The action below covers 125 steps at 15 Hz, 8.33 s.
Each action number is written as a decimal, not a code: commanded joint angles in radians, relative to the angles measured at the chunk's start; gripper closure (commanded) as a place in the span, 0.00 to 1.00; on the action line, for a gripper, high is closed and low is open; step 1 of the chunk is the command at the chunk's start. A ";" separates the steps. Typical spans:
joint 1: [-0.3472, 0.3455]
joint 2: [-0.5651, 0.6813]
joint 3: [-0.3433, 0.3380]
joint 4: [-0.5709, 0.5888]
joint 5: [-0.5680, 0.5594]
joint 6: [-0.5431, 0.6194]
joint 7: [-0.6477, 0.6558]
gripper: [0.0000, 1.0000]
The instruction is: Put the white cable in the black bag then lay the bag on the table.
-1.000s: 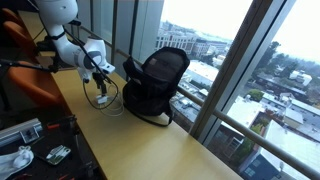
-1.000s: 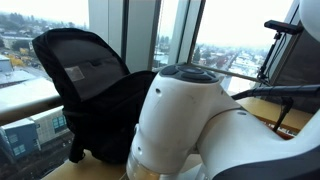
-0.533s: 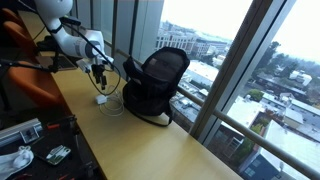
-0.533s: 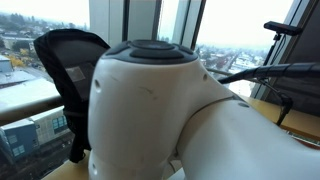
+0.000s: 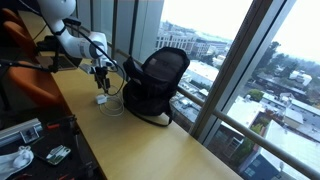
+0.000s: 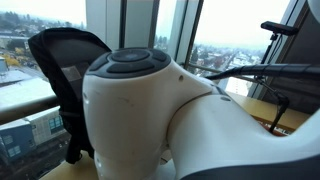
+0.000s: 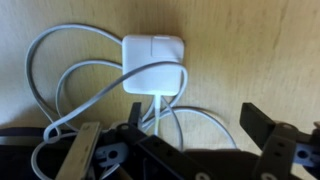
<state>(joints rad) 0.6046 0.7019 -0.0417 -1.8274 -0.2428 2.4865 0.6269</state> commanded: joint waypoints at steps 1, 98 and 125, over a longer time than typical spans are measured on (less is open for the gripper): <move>-0.021 0.035 -0.017 0.023 -0.032 -0.024 -0.031 0.00; -0.316 0.195 0.094 1.436 0.004 -0.987 -1.005 0.66; -0.371 0.215 0.090 1.408 0.034 -1.355 -1.254 0.00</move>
<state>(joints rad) 0.2369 0.8779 0.0515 -0.4624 -0.2142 1.2054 -0.5442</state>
